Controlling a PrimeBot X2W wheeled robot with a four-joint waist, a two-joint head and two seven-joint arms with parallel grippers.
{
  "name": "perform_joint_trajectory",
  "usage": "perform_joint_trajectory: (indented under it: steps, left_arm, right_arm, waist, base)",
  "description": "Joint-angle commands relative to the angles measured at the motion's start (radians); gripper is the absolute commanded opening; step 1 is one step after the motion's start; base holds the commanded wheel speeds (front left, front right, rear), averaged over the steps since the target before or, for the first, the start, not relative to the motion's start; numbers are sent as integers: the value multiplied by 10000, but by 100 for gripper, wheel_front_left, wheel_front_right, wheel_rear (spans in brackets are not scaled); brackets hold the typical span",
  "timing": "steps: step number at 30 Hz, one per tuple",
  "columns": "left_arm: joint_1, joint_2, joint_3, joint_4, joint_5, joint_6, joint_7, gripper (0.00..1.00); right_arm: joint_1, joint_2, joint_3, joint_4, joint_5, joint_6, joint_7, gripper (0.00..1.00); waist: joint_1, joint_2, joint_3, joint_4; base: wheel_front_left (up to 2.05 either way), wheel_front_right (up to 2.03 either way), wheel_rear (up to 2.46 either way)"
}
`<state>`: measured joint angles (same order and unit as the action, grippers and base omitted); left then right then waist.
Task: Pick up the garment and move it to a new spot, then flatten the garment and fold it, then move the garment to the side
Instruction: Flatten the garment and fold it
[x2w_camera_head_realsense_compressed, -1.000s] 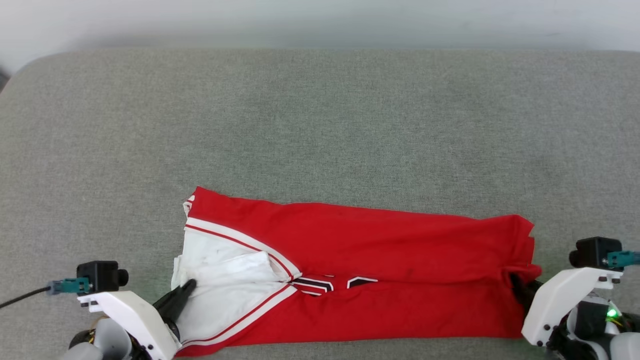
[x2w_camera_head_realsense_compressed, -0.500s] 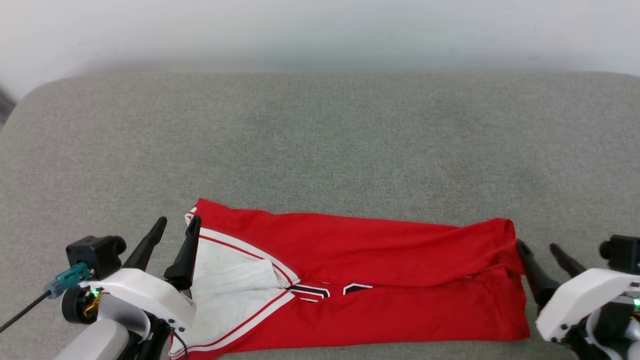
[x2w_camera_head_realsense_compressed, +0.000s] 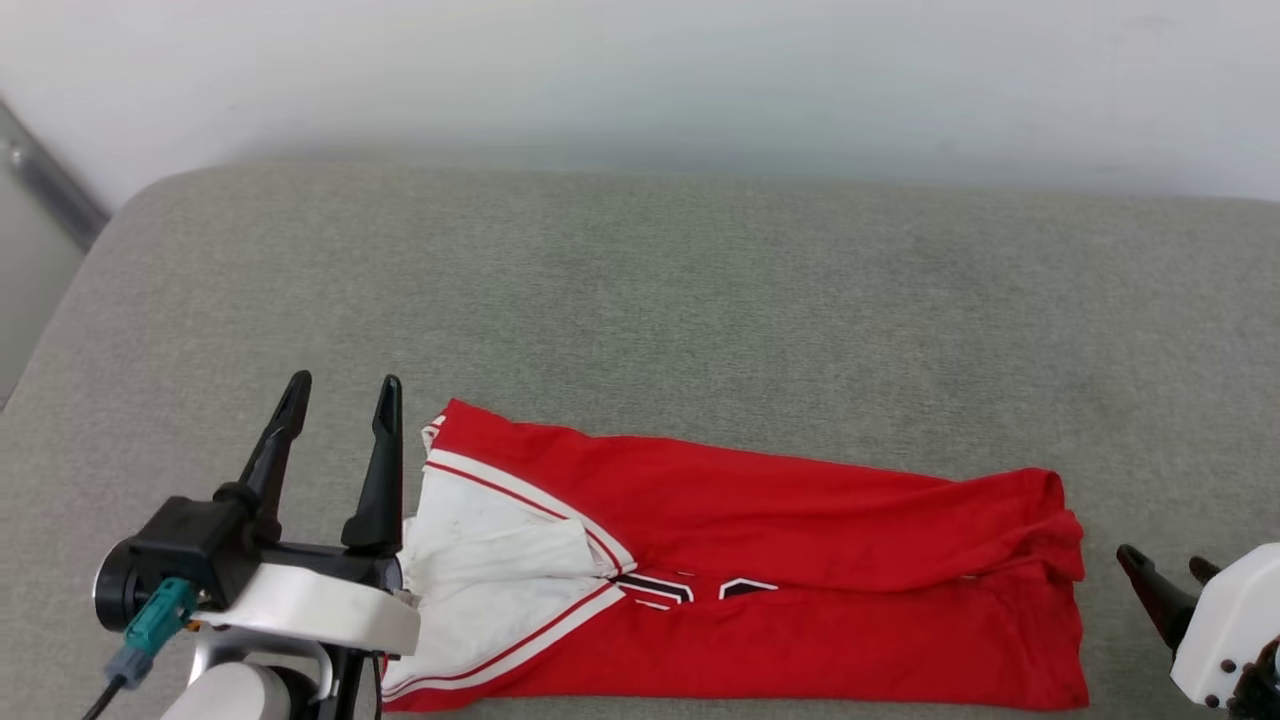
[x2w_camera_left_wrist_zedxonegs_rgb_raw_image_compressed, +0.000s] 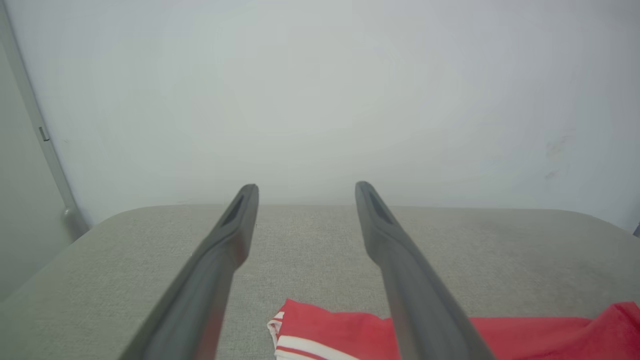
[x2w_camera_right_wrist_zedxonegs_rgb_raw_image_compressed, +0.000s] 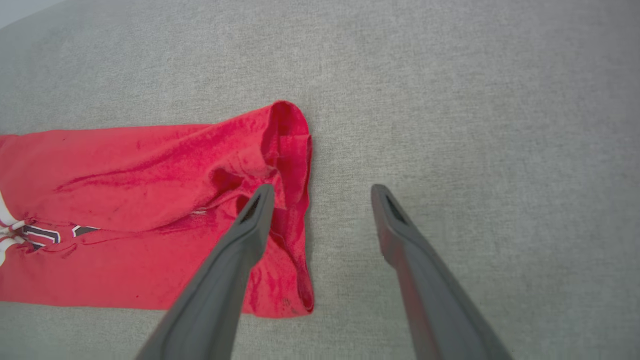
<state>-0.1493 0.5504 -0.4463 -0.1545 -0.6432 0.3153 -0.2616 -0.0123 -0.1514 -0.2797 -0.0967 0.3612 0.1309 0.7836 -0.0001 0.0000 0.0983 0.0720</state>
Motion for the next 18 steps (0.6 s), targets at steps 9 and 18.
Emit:
perform_joint_trajectory:
  steps: [9, 18]
  left_arm:
    - [395, -449, 252, -125, 685, -426, -32, 100]
    - [141, -779, 527, -28, 978, -857, -33, 100]
  right_arm:
    - [-457, 355, 38, 1068, 198, -3, 376, 100]
    - [-868, 637, 533, 2580, 467, -3, 536, 100]
  waist:
    - [1, 0, 140, 505]
    - [1, 0, 688, 740]
  base:
    - [0, 0, 0]
    - [0, 0, 0]
